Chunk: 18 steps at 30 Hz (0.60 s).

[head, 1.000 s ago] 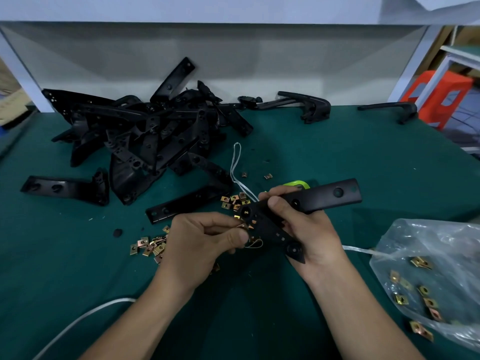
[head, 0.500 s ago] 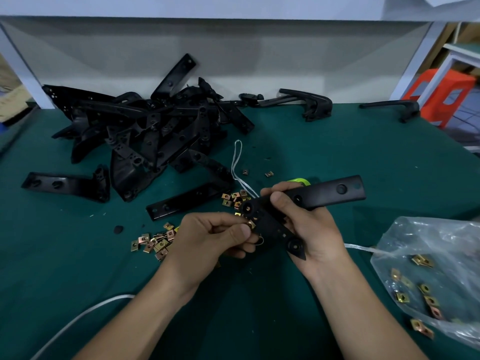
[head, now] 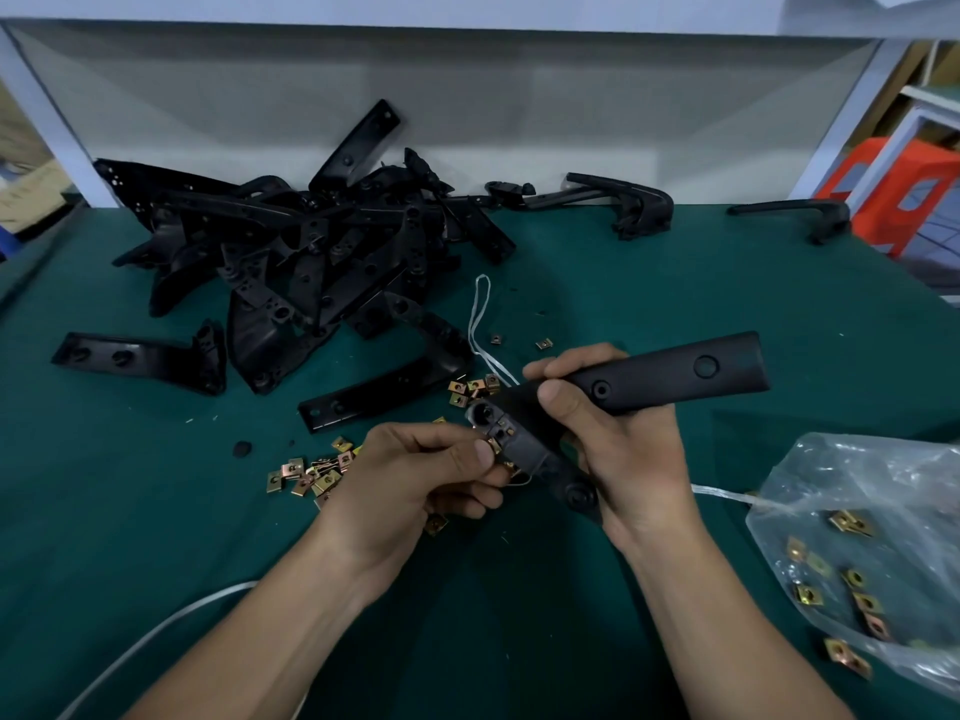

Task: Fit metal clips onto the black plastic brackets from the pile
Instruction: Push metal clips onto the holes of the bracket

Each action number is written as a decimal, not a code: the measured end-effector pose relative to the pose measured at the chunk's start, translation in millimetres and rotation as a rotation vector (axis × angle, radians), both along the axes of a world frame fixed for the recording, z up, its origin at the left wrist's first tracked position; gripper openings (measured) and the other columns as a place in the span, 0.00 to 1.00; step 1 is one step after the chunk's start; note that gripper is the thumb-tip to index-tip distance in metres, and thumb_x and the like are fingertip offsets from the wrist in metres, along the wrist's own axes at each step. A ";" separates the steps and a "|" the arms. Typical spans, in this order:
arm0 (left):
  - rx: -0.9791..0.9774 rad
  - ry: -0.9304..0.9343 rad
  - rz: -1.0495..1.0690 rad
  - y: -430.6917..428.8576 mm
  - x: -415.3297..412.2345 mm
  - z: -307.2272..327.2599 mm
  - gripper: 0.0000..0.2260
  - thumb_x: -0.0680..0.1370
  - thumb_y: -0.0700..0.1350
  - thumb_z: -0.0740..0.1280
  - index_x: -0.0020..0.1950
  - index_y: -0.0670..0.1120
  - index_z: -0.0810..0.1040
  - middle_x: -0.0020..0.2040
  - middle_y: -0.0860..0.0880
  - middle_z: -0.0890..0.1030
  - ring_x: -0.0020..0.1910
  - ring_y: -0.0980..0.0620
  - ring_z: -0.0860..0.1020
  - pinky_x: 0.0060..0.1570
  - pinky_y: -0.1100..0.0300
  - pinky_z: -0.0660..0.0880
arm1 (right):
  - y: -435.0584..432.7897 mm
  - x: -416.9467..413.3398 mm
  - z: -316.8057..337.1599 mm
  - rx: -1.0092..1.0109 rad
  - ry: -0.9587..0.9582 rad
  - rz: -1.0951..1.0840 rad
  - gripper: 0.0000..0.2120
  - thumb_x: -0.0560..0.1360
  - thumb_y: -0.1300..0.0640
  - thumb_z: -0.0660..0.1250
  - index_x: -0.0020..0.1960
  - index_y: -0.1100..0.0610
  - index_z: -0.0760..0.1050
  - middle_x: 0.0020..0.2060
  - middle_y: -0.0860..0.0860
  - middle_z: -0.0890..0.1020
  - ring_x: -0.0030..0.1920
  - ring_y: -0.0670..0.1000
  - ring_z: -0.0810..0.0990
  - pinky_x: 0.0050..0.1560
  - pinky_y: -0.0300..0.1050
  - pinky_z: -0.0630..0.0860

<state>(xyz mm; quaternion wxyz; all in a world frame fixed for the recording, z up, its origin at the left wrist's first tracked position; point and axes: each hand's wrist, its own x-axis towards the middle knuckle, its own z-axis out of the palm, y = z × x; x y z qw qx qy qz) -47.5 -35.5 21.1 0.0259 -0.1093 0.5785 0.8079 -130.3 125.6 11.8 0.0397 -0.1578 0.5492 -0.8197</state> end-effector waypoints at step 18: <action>0.089 -0.019 0.085 1.3 -1.7 -5.5 0.06 0.68 0.43 0.73 0.37 0.41 0.86 0.34 0.42 0.83 0.29 0.51 0.79 0.29 0.63 0.76 | -2.5 -1.0 -3.5 0.036 0.148 -0.003 0.06 0.75 0.68 0.71 0.47 0.60 0.78 0.48 0.59 0.84 0.52 0.54 0.83 0.55 0.42 0.78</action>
